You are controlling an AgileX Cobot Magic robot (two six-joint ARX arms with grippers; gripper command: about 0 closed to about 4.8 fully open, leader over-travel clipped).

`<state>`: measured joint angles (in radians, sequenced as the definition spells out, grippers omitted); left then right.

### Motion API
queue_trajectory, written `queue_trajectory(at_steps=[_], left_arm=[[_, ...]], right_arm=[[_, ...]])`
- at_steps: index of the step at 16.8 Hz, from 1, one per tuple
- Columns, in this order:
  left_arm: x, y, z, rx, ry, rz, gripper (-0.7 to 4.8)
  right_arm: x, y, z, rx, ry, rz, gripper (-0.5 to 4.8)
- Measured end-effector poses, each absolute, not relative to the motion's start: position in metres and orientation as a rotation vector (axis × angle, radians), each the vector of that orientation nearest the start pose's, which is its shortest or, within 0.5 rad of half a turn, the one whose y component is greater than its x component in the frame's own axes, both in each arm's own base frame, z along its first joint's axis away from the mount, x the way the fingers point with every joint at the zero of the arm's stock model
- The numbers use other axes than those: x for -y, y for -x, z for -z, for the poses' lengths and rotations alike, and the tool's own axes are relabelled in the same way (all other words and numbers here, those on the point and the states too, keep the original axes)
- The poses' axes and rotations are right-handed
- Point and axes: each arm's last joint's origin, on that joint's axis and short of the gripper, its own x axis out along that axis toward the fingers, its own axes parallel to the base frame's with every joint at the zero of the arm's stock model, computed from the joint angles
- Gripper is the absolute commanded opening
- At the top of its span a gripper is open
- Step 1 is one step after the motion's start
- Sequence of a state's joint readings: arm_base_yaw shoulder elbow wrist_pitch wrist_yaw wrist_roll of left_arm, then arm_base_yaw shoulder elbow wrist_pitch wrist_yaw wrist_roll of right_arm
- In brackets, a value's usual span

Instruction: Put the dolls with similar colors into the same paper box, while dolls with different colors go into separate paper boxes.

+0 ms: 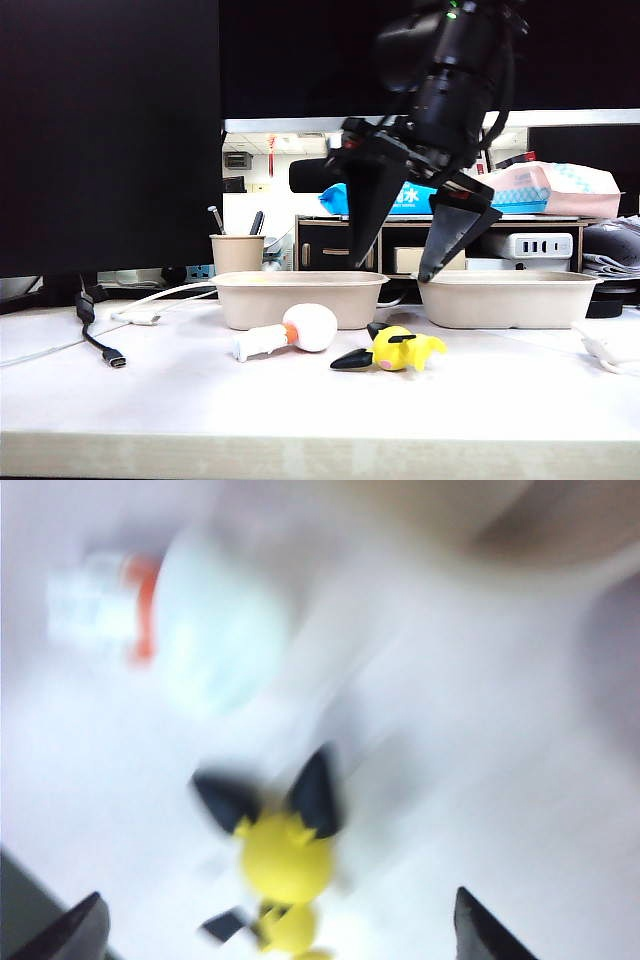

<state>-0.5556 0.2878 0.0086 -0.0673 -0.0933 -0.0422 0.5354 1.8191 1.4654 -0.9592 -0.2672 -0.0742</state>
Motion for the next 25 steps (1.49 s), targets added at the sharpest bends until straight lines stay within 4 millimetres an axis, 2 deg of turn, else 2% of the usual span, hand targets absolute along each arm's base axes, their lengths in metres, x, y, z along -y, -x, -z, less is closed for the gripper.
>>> queue_trajectory(at_steps=[3, 6, 10, 11, 12, 14, 16, 18, 23, 24, 25], left_arm=[[0.056, -0.095, -0.136, -0.341, -0.070, 0.450, -0.05], [0.056, -0.095, -0.136, -0.341, -0.070, 0.450, -0.05], [0.056, -0.095, -0.136, -0.341, -0.070, 0.450, -0.05], [0.056, -0.095, -0.136, -0.341, -0.070, 0.450, -0.05], [0.056, -0.095, -0.136, -0.341, -0.070, 0.450, -0.05], [0.056, -0.095, -0.136, -0.341, -0.070, 0.450, -0.05], [0.056, -0.095, -0.136, -0.341, -0.070, 0.450, -0.05], [0.056, -0.095, -0.136, -0.341, -0.070, 0.450, -0.05], [0.056, -0.095, -0.136, -0.341, -0.070, 0.450, -0.05], [0.056, -0.095, -0.136, -0.341, -0.070, 0.450, -0.05], [0.056, -0.095, -0.136, -0.341, -0.070, 0.450, -0.05]], right_arm=[[-0.199, -0.298, -0.238, -1.314, 0.299, -0.725, 4.41], [-0.198, -0.295, -0.234, -1.346, 0.309, -0.719, 4.41], [-0.198, -0.279, -0.206, -1.449, 0.344, -0.723, 4.40], [-0.199, -0.273, -0.198, -1.470, 0.357, -0.729, 4.21], [-0.203, -0.267, -0.189, -1.467, 0.374, -0.741, 3.80], [-0.208, -0.262, -0.180, -1.437, 0.400, -0.751, 3.77], [-0.213, -0.261, -0.180, -1.383, 0.411, -0.755, 3.79], [-0.216, -0.263, -0.179, -1.349, 0.425, -0.739, 4.09], [-0.219, -0.269, -0.179, -1.283, 0.394, -0.701, 4.07], [-0.221, -0.270, -0.179, -1.267, 0.382, -0.699, 3.97], [-0.221, -0.271, -0.179, -1.262, 0.379, -0.699, 3.39]])
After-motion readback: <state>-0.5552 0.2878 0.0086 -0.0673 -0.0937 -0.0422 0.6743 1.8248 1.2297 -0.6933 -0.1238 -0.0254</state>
